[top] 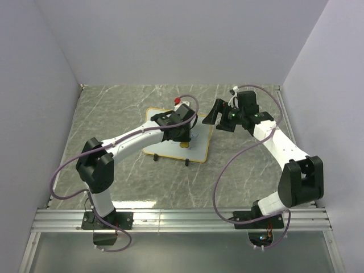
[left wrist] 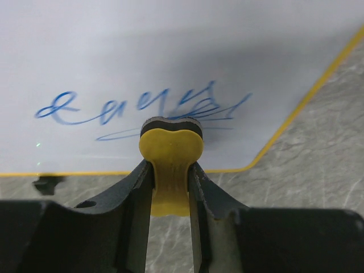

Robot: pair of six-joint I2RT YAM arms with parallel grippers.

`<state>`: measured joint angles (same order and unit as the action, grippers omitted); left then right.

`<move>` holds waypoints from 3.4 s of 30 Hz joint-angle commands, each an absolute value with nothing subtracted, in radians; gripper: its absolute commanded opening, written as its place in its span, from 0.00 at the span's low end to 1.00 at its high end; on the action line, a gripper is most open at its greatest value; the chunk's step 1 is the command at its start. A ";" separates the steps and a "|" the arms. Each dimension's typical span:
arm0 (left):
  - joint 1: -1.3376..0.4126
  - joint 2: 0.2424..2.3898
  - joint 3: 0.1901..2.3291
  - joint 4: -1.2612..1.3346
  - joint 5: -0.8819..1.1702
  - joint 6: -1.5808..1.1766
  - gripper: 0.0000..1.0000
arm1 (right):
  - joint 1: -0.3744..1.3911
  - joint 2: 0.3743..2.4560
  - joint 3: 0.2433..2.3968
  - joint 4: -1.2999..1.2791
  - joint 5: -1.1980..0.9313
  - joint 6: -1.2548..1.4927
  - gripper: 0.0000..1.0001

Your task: Erase the whiteboard

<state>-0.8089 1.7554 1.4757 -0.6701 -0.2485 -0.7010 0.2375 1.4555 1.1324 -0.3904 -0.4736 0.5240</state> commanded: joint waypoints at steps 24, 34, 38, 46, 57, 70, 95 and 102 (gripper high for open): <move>-0.845 1.786 1.565 -0.586 -0.226 -0.641 0.00 | 0.204 1.749 1.442 -0.347 -0.567 0.477 0.80; -0.845 1.782 1.536 -0.572 -0.218 -0.640 0.00 | 0.206 1.690 1.302 -0.261 -0.650 0.492 0.71; -0.845 1.790 1.525 -0.557 -0.210 -0.644 0.00 | 0.206 1.683 1.285 -0.256 -0.653 0.488 0.67; -0.848 1.822 1.529 -0.528 -0.192 -0.657 0.00 | 0.206 1.694 1.279 -0.264 -0.646 0.466 0.54; -0.896 1.916 1.614 -0.508 -0.187 -0.650 0.00 | 0.206 1.692 1.266 -0.305 -0.620 0.425 0.40; -0.919 1.934 1.597 -0.460 -0.254 -0.660 0.00 | 0.207 1.698 1.256 -0.344 -0.617 0.390 0.10; -0.858 1.899 1.419 -0.388 -0.561 -0.704 0.00 | 0.206 1.709 1.285 -0.400 -0.626 0.364 0.00; -0.749 1.822 1.226 -0.336 -0.535 -0.727 0.00 | 0.206 1.717 1.298 -0.402 -0.627 0.364 0.00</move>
<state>-0.8452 1.8156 1.3148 -0.2955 -0.4679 -0.7227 0.2058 1.7302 1.2686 -0.3233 -0.6376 0.3649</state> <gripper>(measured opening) 0.320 0.345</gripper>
